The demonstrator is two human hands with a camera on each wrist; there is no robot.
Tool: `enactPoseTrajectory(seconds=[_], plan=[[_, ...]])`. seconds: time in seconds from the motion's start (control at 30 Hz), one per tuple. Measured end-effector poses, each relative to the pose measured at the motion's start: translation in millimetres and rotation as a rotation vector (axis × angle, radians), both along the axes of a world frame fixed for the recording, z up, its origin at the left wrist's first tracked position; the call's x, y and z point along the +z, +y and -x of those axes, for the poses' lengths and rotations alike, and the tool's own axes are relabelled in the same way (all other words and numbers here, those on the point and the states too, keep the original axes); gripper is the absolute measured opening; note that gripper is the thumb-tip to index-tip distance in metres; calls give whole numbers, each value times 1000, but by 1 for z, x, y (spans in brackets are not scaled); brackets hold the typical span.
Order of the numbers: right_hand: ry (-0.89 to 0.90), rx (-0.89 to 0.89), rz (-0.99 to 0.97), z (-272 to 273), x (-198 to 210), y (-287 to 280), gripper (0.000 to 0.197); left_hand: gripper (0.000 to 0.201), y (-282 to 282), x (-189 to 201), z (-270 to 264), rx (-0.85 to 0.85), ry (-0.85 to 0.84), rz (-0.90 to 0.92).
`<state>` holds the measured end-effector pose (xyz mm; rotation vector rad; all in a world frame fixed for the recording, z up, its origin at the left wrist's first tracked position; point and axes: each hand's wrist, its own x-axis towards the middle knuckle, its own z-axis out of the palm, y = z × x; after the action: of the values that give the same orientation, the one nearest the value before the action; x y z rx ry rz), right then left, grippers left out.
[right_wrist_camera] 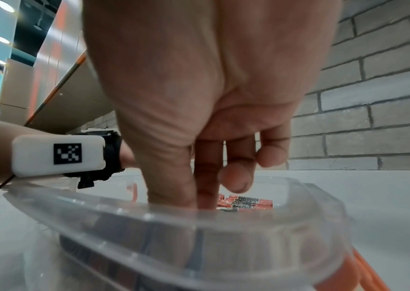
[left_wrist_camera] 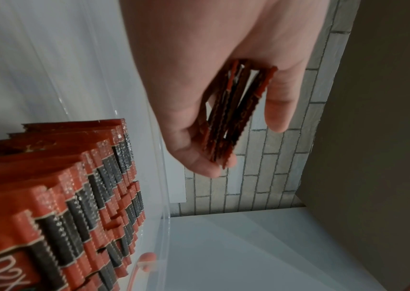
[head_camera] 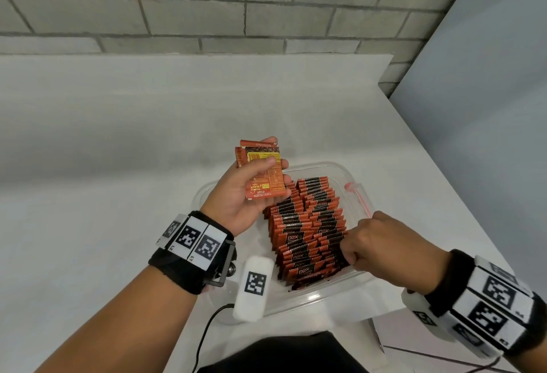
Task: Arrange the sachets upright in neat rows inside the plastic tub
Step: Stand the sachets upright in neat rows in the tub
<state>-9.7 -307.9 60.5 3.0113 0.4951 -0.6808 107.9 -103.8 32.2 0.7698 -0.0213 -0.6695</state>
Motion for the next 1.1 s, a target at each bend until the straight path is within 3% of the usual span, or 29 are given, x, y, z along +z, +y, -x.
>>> enactPoseTrajectory(seconds=[0.3,0.63,0.73,0.93,1.1], plan=[[-5,83,-41,-8,-9,4,30,39,0,0,-1,0,0,-10],[148,-10,-86,-13,-2,-7,9,38,-1,1,-5,-3,51,27],[123,-159,-241,-17,7,-16,6,42,1,0,-5,-26,67,31],[-200,-529,-709,-34,31,-6,15,37,-1,0,-2,-71,-8,-68],[-32,-644,-954,-54,30,24,35,44,-5,2,4,-130,-116,-140]])
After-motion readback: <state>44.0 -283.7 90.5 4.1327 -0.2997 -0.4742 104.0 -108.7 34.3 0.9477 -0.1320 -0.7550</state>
